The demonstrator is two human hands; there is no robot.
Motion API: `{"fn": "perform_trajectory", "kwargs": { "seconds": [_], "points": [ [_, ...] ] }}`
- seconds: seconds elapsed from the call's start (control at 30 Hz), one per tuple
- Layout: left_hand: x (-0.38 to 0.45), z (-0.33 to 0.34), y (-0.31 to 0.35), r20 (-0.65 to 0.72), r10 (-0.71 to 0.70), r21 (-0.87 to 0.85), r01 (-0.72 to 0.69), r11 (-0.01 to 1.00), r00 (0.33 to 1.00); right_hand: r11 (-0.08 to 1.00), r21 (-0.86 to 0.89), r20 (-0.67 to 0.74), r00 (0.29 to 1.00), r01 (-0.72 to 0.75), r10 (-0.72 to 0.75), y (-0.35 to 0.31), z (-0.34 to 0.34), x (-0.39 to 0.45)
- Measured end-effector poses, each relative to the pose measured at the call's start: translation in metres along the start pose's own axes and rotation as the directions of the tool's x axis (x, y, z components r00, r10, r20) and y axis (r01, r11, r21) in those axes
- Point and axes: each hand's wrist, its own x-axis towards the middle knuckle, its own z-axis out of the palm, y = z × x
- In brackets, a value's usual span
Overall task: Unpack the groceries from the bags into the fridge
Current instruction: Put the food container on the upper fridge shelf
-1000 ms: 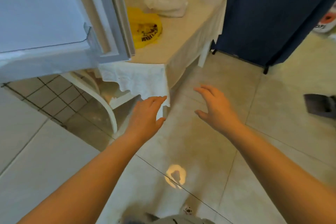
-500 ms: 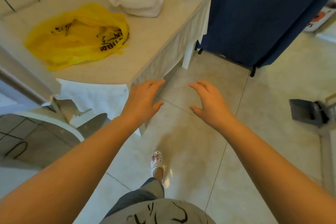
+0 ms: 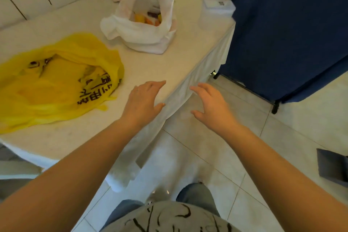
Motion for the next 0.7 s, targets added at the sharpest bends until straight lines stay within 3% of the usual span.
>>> {"fn": "perform_trajectory", "kwargs": {
  "seconds": [0.2,0.37,0.7],
  "points": [
    [0.103,0.025,0.004,-0.065,-0.176,0.047,0.179,0.983,0.982,0.986,0.012,0.045,0.985,0.167,-0.167,0.075,-0.024,0.121],
    [0.169,0.033,0.017,-0.136,-0.365,0.027,0.372,0.928,0.921,0.951,0.010,0.127,0.943,0.310,-0.308,0.121,-0.060,0.215],
    [0.259,0.012,0.007,-0.334,-0.555,-0.086,0.562,0.822,0.762,0.826,0.063,0.128,0.817,0.560,-0.563,0.128,-0.071,0.366]
  ]
}}
